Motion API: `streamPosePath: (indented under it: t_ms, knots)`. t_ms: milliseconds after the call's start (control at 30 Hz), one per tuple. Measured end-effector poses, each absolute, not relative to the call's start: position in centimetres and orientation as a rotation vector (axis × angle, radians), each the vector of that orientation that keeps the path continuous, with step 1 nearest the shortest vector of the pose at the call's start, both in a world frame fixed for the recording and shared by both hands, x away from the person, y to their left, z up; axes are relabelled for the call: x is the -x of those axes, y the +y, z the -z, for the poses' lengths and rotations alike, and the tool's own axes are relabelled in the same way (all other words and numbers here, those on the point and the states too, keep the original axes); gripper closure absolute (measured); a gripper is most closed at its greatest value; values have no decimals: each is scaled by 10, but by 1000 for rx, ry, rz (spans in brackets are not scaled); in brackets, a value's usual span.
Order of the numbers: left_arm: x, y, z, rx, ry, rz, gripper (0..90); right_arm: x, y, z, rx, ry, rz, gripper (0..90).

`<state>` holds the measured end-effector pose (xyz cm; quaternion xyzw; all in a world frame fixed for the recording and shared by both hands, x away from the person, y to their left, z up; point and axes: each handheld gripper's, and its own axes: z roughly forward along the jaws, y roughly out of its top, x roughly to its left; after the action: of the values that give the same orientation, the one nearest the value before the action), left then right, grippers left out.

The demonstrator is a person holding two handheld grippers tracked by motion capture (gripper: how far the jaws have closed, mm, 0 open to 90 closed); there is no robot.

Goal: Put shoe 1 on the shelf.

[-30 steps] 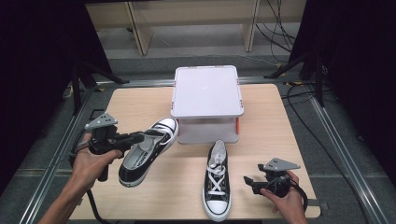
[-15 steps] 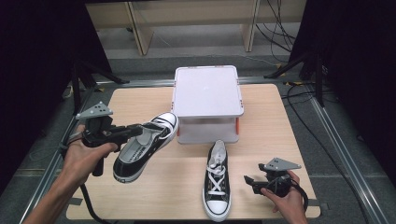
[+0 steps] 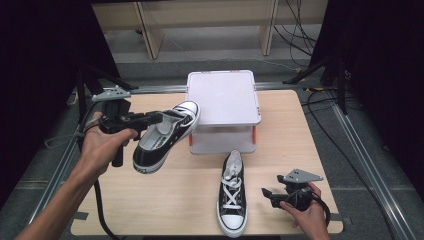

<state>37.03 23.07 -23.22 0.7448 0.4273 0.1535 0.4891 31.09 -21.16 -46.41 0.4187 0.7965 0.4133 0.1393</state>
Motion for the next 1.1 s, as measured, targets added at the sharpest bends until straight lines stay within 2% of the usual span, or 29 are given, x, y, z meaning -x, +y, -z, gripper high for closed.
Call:
streamPosePath:
  t_ms: [533,767,1100]
  knots:
    - [-447,189,229,-1799,1142,-482,847,-310,-211,463,-1198,2310,-1199,252]
    - [-479,171,232,-1731,1222,-483,848,-312,-211,464,-1169,2331,-1210,253]
    - [-517,141,241,-1719,1290,-520,848,-313,-212,465,-1167,2320,-1212,253]
